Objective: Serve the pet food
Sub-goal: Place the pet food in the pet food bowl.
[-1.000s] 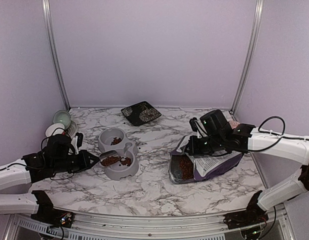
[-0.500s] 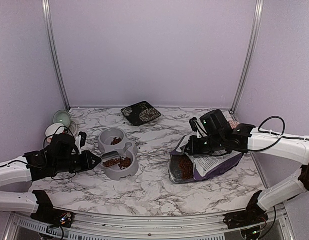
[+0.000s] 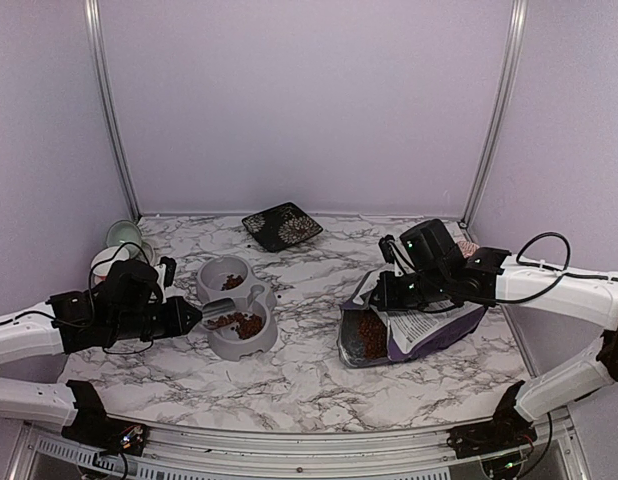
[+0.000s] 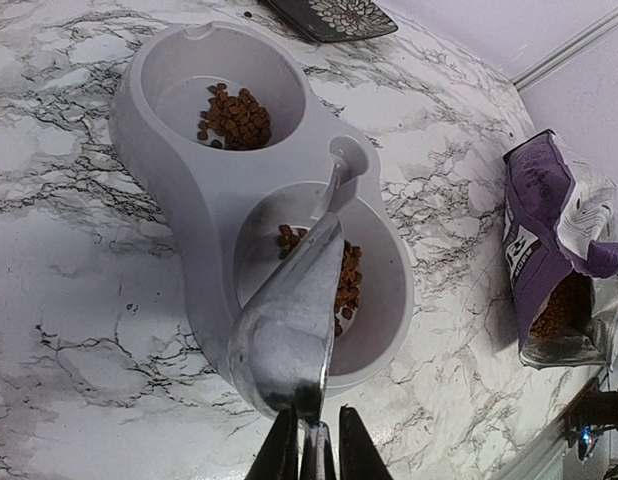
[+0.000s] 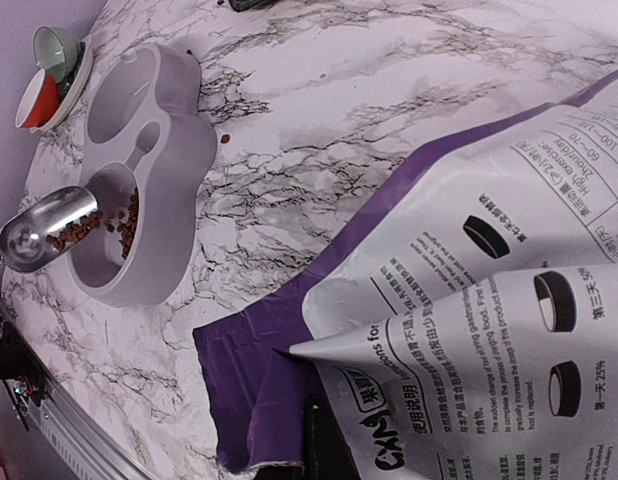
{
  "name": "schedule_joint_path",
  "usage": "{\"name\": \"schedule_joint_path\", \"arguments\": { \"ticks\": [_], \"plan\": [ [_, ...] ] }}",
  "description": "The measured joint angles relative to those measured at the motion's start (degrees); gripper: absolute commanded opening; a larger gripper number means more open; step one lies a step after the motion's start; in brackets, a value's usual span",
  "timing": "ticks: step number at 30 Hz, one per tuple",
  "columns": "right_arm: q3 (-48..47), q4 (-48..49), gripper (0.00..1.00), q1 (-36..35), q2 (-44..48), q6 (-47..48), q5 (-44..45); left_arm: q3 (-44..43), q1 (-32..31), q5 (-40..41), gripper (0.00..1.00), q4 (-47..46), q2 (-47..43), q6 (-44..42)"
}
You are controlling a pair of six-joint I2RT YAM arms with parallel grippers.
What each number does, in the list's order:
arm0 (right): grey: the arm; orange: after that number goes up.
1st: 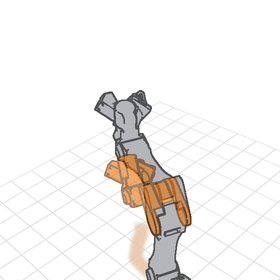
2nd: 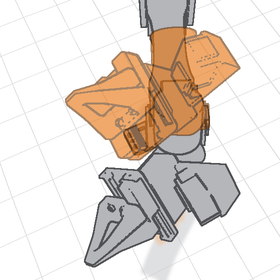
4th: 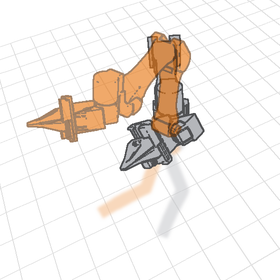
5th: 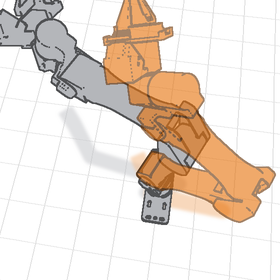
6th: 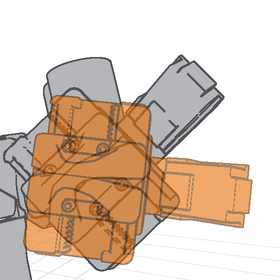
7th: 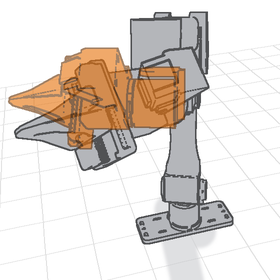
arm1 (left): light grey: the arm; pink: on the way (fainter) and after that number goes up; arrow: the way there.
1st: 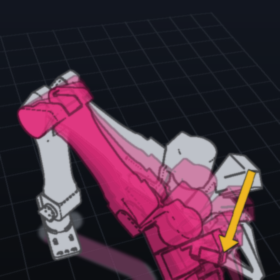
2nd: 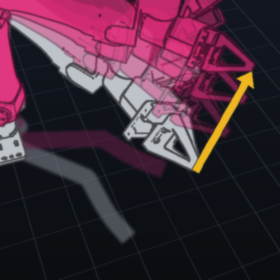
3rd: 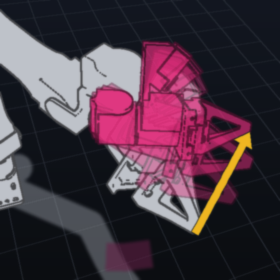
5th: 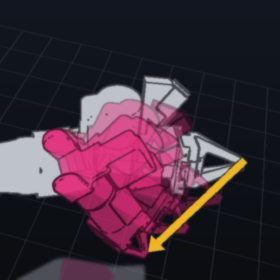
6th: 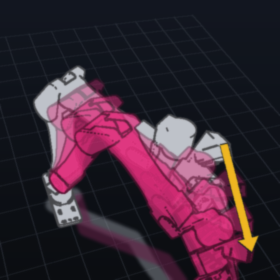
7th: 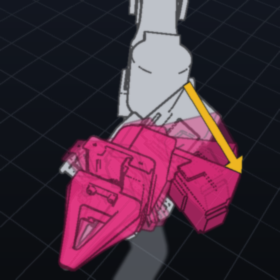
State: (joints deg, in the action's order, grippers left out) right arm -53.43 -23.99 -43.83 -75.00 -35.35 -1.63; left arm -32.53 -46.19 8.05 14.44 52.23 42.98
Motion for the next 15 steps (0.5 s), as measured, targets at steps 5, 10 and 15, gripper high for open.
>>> {"name": "schedule_joint_path", "arguments": {
  "ticks": [5,10,15],
  "plan": [
    [0.00,0.00,0.00,0.00,0.00,0.00,0.02,-1.97,-1.11,2.43,0.00,2.82,0.92,-0.39],
    [0.00,-0.02,0.00,0.00,0.02,0.00,0.02,-4.02,-2.32,4.90,0.00,5.97,2.29,-0.46],
    [0.00,-0.02,0.00,0.00,0.17,0.00,0.04,-6.93,-3.96,7.58,0.00,8.96,3.58,-0.61]
  ]
}}
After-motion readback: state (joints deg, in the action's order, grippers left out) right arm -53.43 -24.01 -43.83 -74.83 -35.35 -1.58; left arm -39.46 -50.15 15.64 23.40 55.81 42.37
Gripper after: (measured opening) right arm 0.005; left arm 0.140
